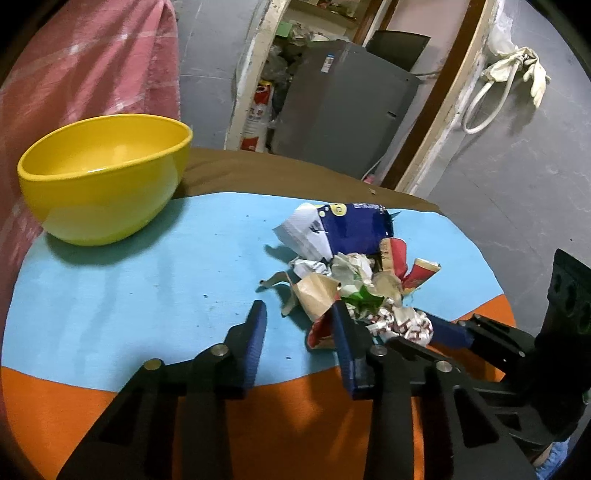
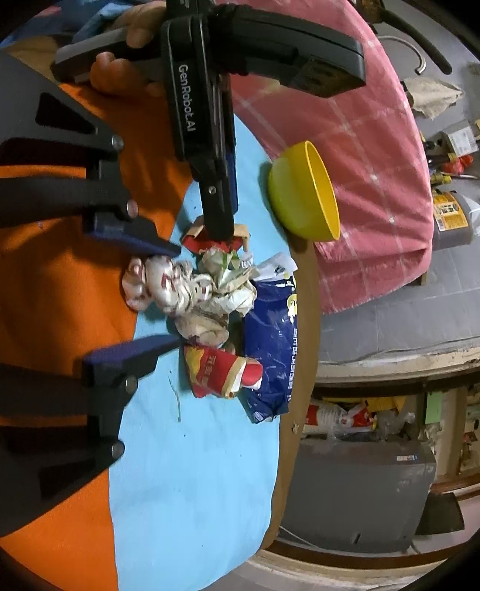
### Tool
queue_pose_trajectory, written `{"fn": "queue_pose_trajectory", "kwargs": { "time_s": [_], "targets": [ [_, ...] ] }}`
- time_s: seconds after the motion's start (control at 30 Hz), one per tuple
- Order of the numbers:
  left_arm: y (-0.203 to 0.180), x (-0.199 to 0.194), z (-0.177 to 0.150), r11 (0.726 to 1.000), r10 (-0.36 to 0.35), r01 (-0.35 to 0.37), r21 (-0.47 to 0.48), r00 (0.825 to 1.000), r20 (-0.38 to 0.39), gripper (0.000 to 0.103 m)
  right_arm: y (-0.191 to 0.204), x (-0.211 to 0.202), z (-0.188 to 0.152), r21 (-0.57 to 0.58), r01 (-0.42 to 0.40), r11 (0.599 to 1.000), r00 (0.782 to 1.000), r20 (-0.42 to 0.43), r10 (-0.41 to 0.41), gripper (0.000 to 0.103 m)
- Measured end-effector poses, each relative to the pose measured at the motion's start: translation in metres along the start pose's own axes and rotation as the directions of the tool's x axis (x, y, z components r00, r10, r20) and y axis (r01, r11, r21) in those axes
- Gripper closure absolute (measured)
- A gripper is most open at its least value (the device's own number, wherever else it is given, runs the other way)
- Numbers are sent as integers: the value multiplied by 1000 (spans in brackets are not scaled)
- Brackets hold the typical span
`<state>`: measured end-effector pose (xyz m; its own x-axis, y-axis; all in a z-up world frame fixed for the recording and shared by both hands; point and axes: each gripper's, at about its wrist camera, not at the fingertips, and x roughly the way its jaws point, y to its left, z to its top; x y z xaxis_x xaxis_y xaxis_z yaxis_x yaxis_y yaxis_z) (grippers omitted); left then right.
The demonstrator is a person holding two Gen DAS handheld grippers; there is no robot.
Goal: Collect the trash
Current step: 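Grasp the tan paper scrap with the left tool while the right tool grasps the crumpled white wrapper, then lift both items over the blue basin and open both tools to drop them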
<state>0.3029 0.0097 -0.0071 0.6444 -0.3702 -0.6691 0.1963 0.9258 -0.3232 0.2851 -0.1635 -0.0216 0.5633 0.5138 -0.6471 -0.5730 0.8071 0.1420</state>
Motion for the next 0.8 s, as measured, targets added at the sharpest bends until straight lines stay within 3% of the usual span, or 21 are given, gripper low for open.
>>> {"fn": "queue_pose_trajectory", "kwargs": {
  "time_s": [0.33, 0.8],
  "targets": [
    [-4, 9, 5, 999, -32, 31, -37, 999, -26, 91, -12, -11, -6, 67, -11, 998, 999, 32, 9, 78],
    [-12, -15, -8, 999, -34, 35, -29, 999, 17, 93, -14, -25, -12, 83, -30, 996, 996, 82, 23, 78]
  ]
}}
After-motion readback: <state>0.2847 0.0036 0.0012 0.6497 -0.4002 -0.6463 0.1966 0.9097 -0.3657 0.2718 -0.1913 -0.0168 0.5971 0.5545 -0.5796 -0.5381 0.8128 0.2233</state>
